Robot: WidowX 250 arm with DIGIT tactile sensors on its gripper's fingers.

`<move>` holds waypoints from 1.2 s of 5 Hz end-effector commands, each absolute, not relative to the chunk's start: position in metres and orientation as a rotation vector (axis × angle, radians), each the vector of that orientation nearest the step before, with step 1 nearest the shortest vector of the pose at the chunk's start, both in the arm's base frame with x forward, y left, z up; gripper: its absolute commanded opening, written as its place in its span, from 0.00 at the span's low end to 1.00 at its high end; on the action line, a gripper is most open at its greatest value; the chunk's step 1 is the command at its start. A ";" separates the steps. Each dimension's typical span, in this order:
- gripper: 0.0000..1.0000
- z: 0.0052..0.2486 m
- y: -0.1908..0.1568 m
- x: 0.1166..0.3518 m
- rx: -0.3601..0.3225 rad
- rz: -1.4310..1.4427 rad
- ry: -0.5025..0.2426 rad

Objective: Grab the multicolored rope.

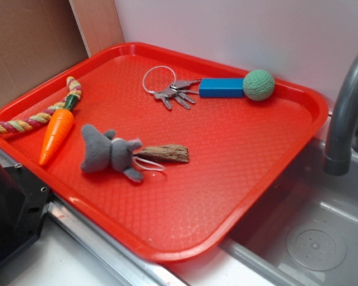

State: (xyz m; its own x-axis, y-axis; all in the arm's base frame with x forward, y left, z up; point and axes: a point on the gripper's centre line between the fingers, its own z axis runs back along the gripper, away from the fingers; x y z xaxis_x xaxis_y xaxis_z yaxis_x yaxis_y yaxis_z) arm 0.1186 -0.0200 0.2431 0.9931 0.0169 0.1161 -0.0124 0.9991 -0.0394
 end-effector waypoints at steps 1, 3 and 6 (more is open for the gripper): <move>1.00 0.243 -0.020 0.119 -0.039 0.015 -0.117; 1.00 0.143 0.051 0.140 -0.045 -0.038 -0.014; 1.00 0.040 0.089 0.132 -0.033 -0.180 0.039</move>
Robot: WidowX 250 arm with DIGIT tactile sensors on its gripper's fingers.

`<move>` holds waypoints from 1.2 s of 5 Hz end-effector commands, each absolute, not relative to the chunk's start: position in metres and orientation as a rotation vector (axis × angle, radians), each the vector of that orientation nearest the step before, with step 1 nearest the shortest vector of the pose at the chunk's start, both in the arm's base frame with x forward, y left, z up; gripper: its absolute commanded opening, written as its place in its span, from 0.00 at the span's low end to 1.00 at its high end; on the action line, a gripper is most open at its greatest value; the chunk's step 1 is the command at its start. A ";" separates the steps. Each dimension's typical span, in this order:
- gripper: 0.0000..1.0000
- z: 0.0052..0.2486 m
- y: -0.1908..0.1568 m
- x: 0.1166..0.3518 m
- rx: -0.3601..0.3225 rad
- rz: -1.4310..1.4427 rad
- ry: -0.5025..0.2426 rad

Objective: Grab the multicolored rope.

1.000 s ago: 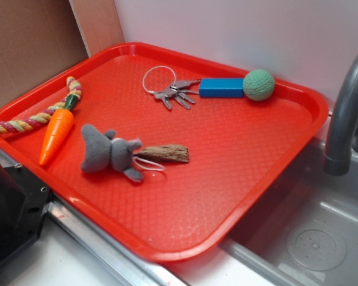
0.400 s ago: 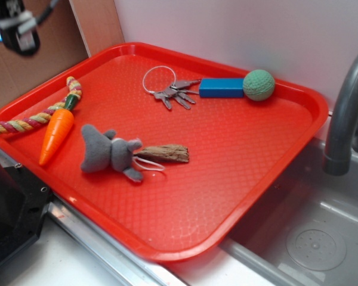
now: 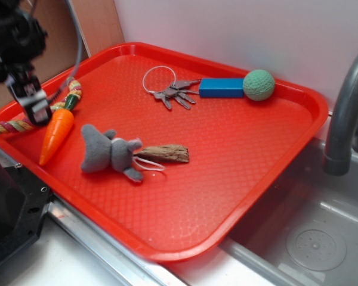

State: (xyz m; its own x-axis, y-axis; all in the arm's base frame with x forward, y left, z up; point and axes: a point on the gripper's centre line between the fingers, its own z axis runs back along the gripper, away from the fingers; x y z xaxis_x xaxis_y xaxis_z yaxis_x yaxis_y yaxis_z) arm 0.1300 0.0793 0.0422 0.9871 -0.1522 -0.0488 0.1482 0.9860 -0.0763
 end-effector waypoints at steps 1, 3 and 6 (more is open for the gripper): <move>1.00 0.042 0.105 0.126 -0.011 -0.151 0.053; 1.00 0.081 0.115 0.113 0.050 -0.096 0.016; 1.00 0.052 0.124 0.116 0.010 -0.101 0.061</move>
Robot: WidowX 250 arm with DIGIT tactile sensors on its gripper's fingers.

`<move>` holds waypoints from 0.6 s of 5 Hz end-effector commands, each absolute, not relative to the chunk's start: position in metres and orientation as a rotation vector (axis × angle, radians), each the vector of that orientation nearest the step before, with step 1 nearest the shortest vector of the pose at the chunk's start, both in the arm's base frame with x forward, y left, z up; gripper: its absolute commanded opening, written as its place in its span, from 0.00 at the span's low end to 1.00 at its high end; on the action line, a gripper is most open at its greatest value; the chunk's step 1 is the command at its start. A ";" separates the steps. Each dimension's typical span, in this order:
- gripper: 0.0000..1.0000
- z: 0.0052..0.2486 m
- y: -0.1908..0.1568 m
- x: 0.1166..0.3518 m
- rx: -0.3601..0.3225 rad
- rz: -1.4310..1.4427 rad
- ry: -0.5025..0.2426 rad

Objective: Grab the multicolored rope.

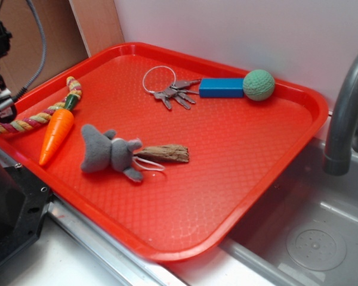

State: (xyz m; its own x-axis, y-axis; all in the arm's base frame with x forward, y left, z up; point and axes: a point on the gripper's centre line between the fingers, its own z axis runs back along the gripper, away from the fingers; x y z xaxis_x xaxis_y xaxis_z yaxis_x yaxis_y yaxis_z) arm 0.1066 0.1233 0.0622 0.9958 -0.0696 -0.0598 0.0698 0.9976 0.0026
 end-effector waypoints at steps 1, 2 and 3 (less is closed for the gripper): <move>1.00 0.030 0.121 0.123 -0.011 -0.120 0.111; 0.00 0.011 0.113 0.130 -0.022 -0.127 0.152; 0.00 0.010 0.107 0.130 0.017 -0.136 0.167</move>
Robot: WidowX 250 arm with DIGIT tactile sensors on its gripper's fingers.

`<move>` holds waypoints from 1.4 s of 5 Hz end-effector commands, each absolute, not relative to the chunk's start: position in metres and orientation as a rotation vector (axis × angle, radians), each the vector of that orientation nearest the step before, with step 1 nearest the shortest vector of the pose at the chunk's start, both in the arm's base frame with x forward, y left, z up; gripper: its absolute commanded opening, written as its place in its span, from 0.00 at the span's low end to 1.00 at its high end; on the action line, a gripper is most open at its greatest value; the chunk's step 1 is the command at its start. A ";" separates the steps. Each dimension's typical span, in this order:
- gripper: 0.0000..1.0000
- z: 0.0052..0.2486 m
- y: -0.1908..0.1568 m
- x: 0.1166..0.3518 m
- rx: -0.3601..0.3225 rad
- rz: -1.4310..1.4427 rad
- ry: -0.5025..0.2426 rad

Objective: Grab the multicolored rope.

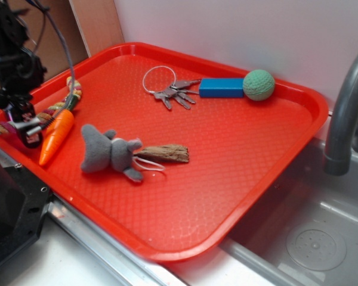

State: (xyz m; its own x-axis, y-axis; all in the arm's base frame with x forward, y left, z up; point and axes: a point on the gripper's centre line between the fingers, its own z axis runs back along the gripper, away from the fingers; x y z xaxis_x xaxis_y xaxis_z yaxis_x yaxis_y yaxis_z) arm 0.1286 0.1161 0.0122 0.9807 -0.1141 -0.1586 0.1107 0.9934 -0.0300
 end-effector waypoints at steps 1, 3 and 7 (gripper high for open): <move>0.00 0.027 0.111 0.126 0.059 -0.100 0.157; 0.00 0.105 0.088 0.153 0.128 -0.042 -0.005; 0.00 0.192 0.039 0.234 -0.001 0.103 -0.108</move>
